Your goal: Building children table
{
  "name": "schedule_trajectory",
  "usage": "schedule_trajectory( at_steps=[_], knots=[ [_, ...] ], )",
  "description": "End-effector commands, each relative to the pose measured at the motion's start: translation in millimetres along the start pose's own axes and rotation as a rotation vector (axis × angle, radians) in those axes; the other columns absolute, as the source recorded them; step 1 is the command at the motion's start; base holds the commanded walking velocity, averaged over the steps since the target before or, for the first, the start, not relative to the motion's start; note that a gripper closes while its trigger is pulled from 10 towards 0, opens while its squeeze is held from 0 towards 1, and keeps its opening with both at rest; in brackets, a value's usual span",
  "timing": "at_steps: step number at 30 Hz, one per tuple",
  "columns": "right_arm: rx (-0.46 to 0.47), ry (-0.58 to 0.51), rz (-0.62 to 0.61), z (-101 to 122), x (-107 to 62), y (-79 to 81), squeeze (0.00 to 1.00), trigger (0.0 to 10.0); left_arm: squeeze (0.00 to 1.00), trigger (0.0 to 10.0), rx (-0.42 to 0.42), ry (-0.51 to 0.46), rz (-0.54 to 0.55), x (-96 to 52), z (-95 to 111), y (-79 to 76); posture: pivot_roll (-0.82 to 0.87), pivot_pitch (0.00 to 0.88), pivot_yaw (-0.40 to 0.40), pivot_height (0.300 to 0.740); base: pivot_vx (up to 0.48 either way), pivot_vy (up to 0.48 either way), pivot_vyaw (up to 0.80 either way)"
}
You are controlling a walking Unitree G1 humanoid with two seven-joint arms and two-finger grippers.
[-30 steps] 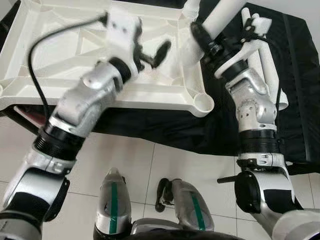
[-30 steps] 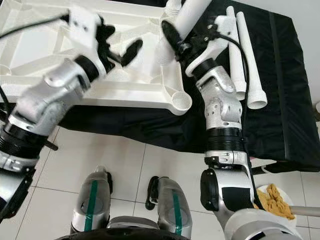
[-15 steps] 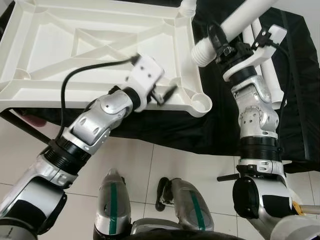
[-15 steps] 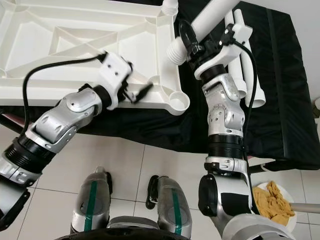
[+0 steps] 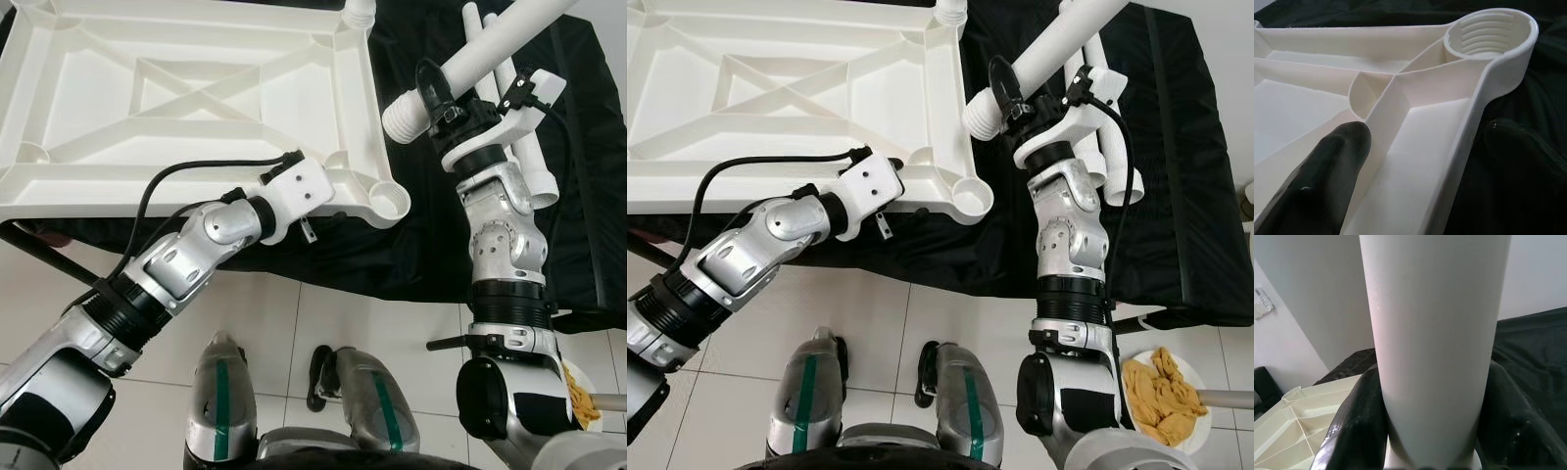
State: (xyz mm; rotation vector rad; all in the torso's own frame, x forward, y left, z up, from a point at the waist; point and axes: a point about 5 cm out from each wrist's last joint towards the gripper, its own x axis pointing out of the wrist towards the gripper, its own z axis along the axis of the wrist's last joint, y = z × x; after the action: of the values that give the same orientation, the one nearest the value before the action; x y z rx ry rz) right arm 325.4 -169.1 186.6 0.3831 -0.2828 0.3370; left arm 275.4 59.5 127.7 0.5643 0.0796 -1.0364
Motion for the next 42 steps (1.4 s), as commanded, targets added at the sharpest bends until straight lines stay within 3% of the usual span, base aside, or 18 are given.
schedule_trajectory(
  at_steps=[1,15,16,17,18,25,26,27,28,42],
  knots=[
    [-0.017,-0.033,-0.014,7.5,-2.0,-3.4,0.00,10.0,0.00,10.0,0.003,0.047,-0.097,-0.7,-10.9,-10.5,0.11,0.091,-0.084,0.740,0.000,0.000,0.00],
    [-0.030,-0.032,-0.016,9.2,-1.9,-3.4,0.00,10.0,0.00,10.0,0.006,0.110,-0.091,-0.6,-23.7,-6.5,0.10,0.089,-0.080,0.740,0.000,0.000,0.00],
    [-0.032,-0.032,-0.018,9.3,-2.1,-3.4,0.00,10.0,0.00,6.8,-0.011,0.131,-0.077,-0.1,-26.7,-4.1,0.10,0.088,-0.078,0.740,0.000,0.000,0.00],
    [-0.032,-0.032,-0.018,9.3,-2.1,-3.4,0.00,10.0,0.00,6.8,-0.011,0.131,-0.077,-0.1,-26.7,-4.1,0.10,0.088,-0.078,0.740,0.000,0.000,0.00],
    [-0.032,-0.033,-0.018,9.1,-2.3,-3.0,0.00,10.0,0.00,0.0,-0.025,0.150,-0.074,0.1,-29.6,-2.5,0.10,0.085,-0.076,0.740,0.000,0.000,0.00],
    [-0.033,-0.032,-0.020,8.7,-3.3,-2.9,0.00,10.0,0.00,0.0,-0.002,0.209,-0.070,2.1,-35.5,3.2,0.10,0.080,-0.071,0.740,0.000,0.000,0.00],
    [-0.034,-0.033,-0.020,9.2,-3.3,-3.0,0.00,10.0,0.00,1.6,0.003,0.221,-0.067,2.5,-36.5,5.4,0.10,0.078,-0.070,0.740,0.000,0.000,0.00],
    [-0.035,-0.035,-0.019,9.6,-3.3,-3.0,0.00,10.0,0.00,8.4,0.023,0.237,-0.067,3.2,-37.6,7.4,0.09,0.075,-0.066,0.740,0.000,0.000,0.00],
    [-0.036,-0.036,-0.018,9.9,-3.1,-2.8,0.00,10.0,0.00,10.0,0.036,0.250,-0.060,4.6,-38.5,9.6,0.09,0.073,-0.063,0.740,0.000,0.000,0.00],
    [-0.036,-0.042,-0.019,9.6,-4.2,-0.7,0.00,10.0,0.00,10.0,0.015,0.319,0.094,15.5,-40.0,35.2,0.08,0.060,-0.053,0.740,0.000,0.000,0.00]
  ],
)
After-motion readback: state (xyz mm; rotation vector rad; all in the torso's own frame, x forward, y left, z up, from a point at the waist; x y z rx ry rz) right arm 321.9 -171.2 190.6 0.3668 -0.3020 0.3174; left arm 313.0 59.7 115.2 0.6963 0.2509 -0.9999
